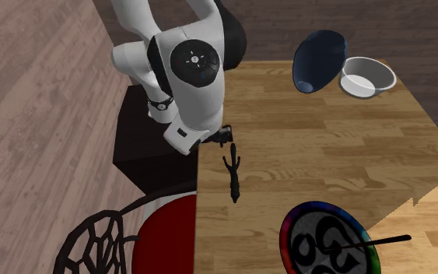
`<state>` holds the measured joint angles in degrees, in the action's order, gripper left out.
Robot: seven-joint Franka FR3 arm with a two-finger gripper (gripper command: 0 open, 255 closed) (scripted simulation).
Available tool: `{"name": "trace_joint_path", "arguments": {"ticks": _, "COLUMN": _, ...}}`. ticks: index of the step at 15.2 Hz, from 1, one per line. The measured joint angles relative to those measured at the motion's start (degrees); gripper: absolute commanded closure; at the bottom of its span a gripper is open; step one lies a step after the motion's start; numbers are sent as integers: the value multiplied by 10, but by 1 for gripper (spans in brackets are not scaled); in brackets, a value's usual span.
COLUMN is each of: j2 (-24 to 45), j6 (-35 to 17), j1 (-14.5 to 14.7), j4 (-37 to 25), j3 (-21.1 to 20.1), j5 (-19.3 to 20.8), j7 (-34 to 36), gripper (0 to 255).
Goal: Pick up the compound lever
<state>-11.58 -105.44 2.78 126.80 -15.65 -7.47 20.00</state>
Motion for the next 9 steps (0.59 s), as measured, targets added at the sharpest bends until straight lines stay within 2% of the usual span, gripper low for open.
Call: {"name": "trace_joint_path", "arguments": {"ticks": 9, "j2": 195, "j6": -56, "j1": 19, "j4": -143, "j3": -27, "j5": 14, "j7": 107, "gripper": 0}}
